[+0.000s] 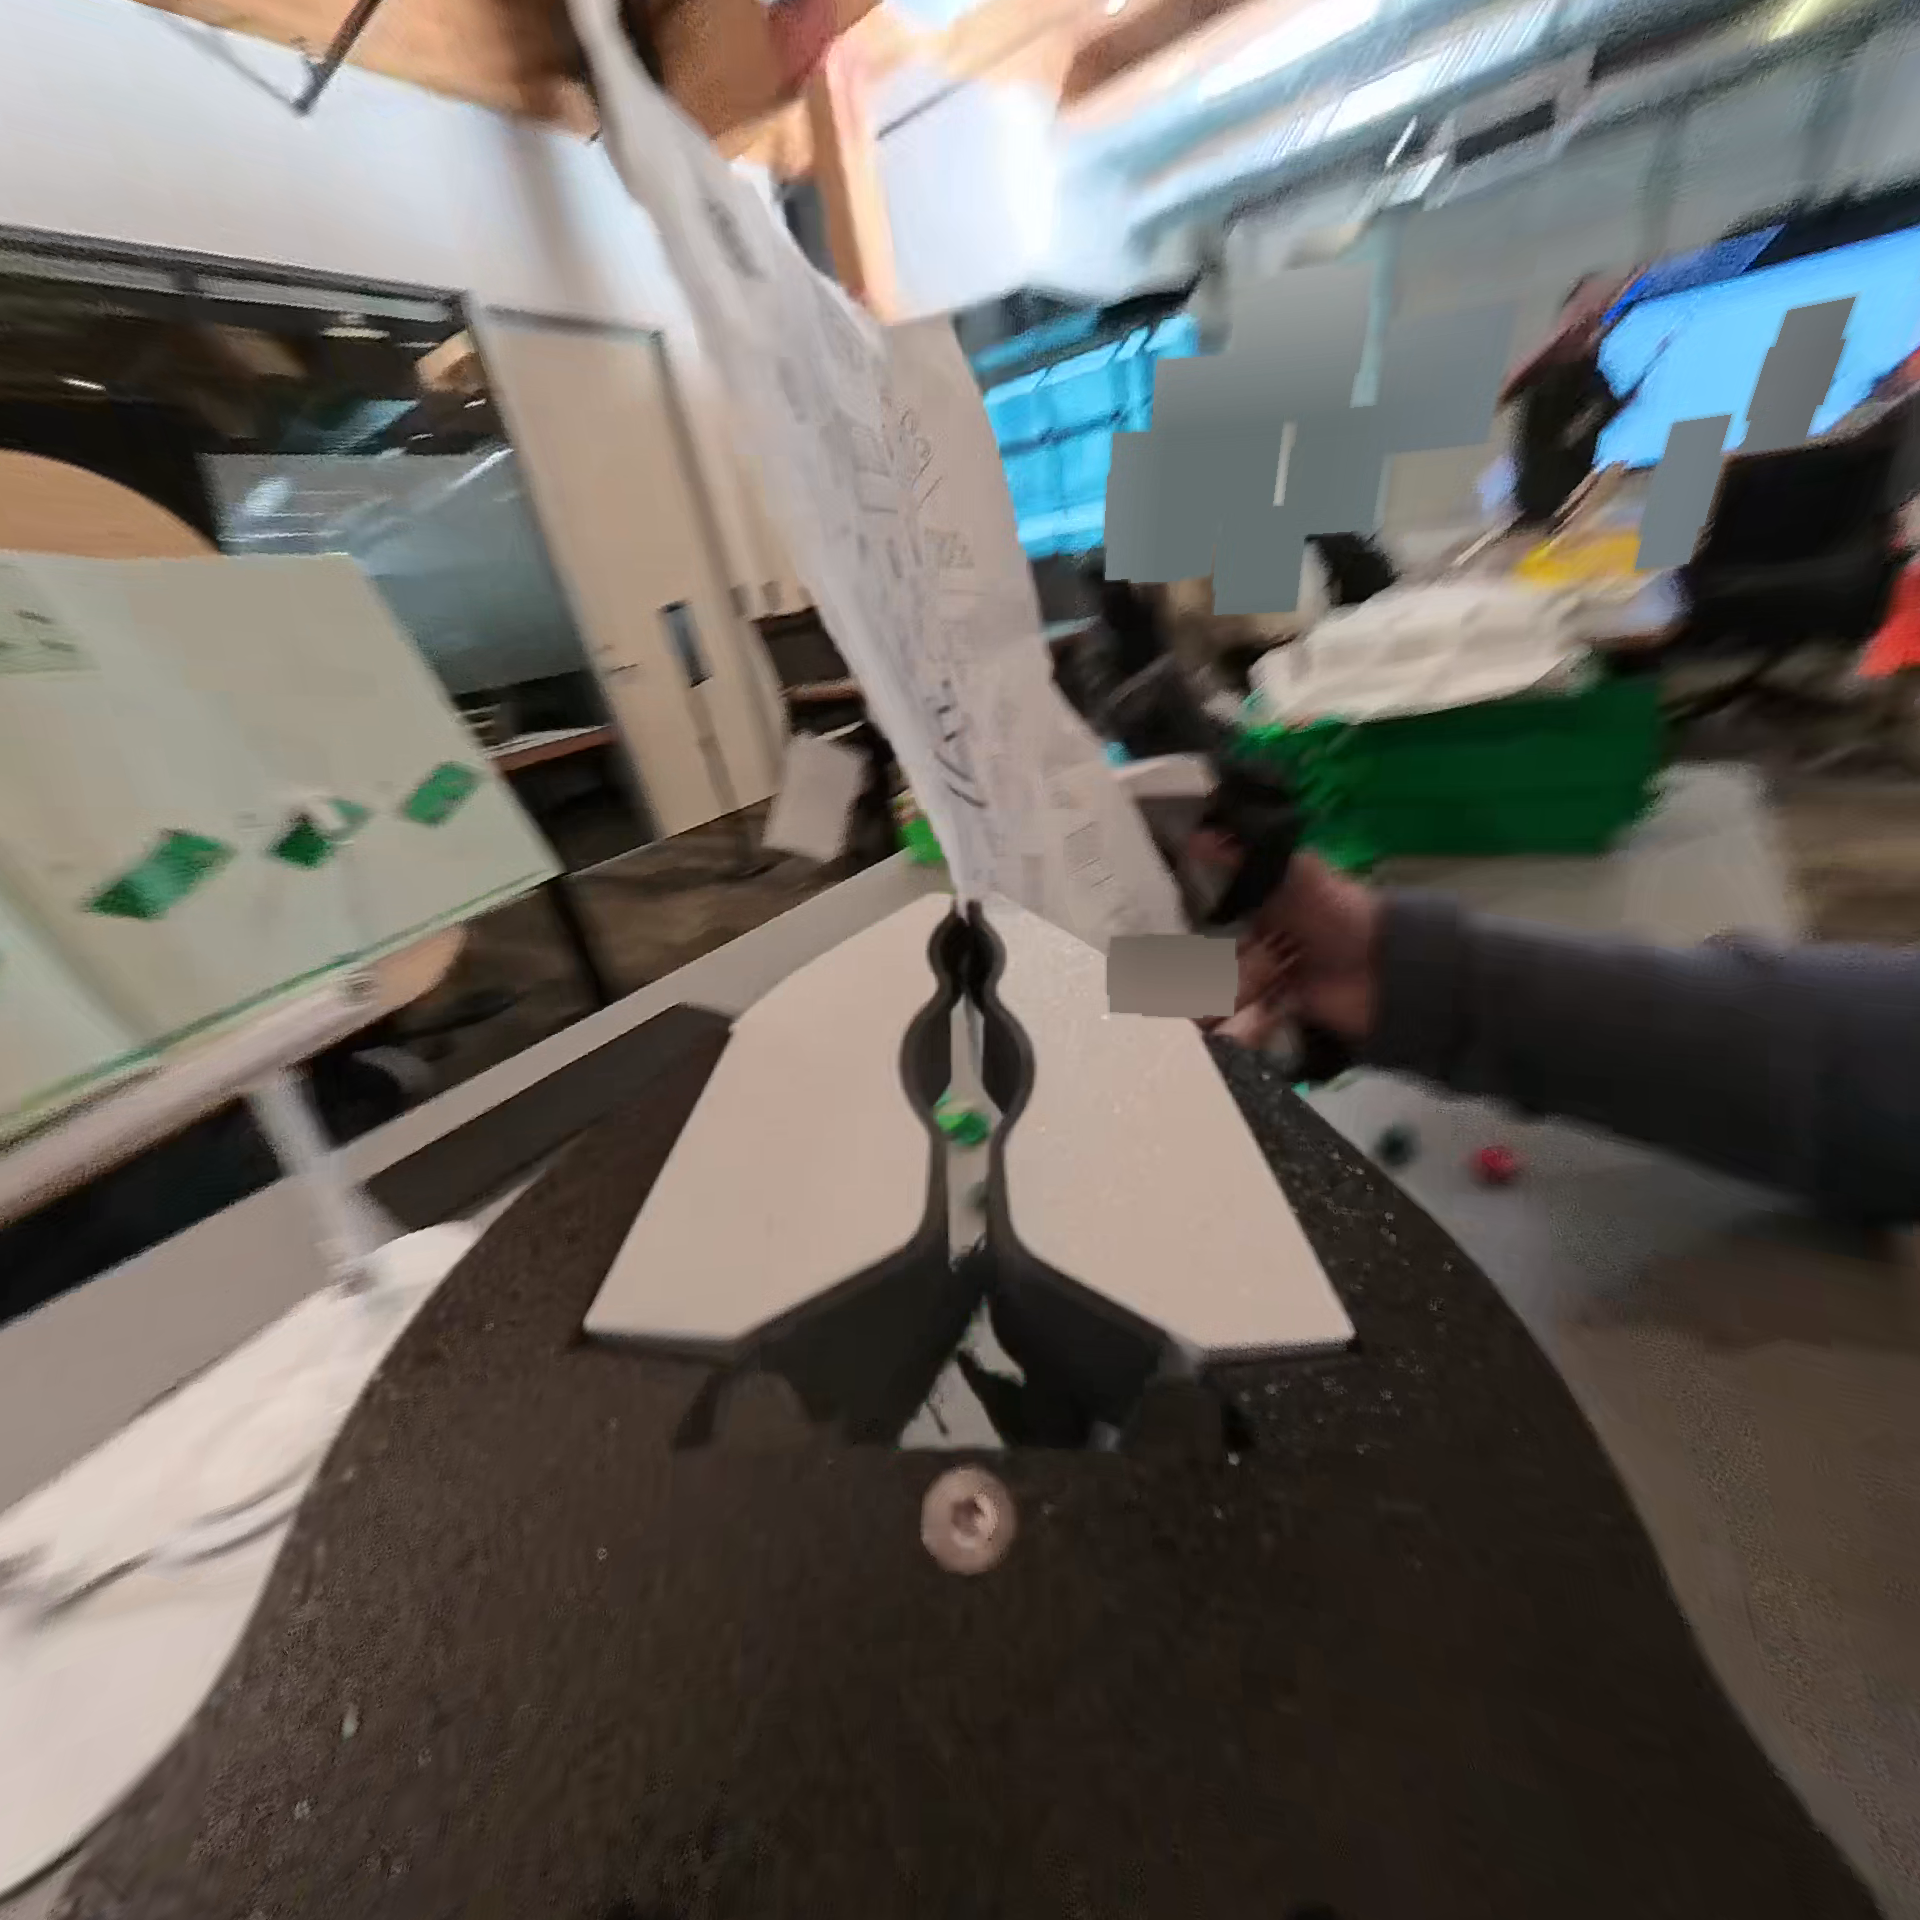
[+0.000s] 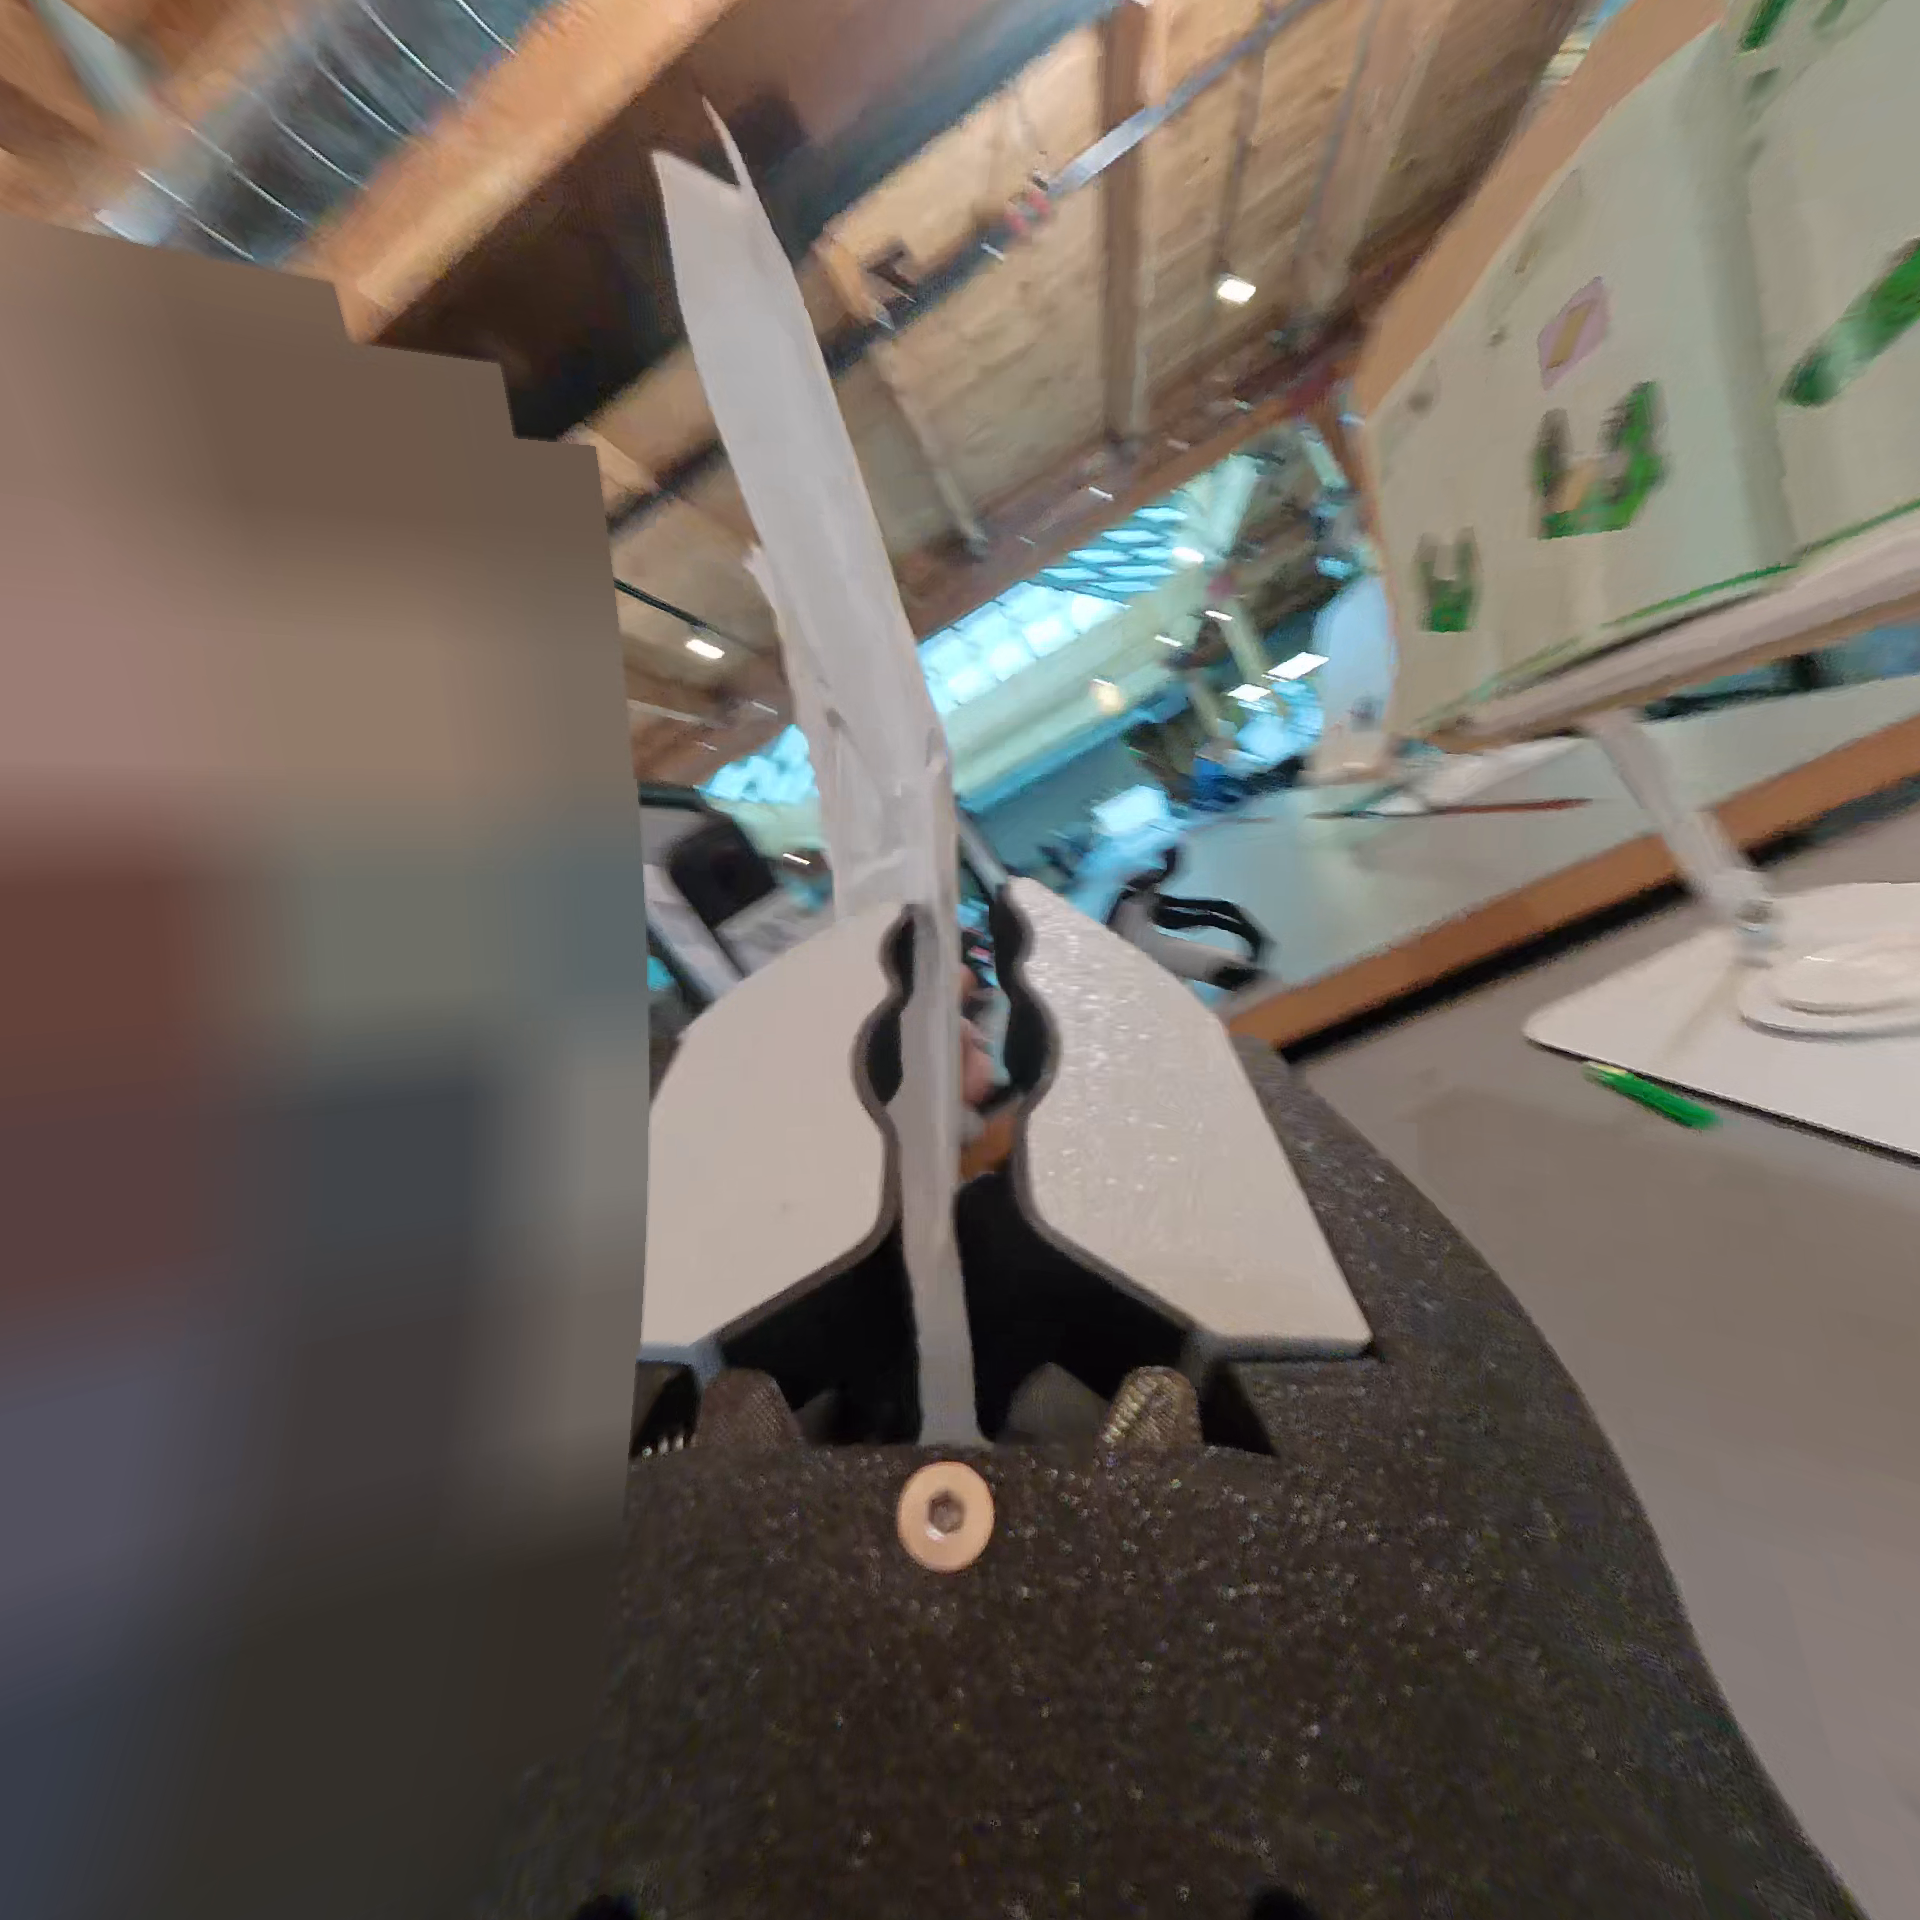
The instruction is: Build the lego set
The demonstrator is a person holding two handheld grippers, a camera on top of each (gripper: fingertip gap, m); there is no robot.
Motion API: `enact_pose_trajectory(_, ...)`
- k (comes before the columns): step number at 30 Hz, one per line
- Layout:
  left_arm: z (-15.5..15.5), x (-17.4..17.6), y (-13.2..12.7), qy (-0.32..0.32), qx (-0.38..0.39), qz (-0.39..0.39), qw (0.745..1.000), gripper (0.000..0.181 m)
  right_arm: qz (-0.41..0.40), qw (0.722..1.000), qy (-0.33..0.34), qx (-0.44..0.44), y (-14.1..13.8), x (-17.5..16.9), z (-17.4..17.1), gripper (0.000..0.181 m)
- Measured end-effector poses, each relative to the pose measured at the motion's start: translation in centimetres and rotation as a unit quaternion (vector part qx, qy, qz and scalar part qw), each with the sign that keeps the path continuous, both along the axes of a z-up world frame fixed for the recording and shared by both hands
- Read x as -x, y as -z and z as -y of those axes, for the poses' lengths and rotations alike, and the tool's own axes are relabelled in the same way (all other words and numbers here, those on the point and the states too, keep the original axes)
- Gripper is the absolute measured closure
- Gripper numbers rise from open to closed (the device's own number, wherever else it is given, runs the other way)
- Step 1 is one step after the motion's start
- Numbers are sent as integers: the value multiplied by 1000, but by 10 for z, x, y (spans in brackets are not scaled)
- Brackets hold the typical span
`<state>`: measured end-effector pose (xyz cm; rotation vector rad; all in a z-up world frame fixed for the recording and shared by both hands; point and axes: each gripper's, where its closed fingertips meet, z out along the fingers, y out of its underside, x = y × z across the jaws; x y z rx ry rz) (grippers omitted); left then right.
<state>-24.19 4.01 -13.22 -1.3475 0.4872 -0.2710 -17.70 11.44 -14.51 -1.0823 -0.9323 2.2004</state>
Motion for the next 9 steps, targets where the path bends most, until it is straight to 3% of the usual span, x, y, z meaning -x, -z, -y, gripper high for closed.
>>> enact_pose_trajectory(1,-3,7,4,-45,1,-47,998,181,28,999,35,-27,5,2,-5,155)
enact_pose_trajectory(3,-6,24,10,-135,-3,-157,978,181,78,986,106,-100,13,1,-12,136)
enact_pose_trajectory(5,-7,36,16,-205,-12,-277,939,181,118,959,173,-190,17,-1,-17,122)
enact_pose_trajectory(7,-7,38,26,-227,-18,-393,891,181,137,921,228,-285,13,-5,-15,113)
enact_pose_trajectory(9,-8,30,42,-202,-12,-461,864,181,144,874,255,-388,11,-3,-4,105)
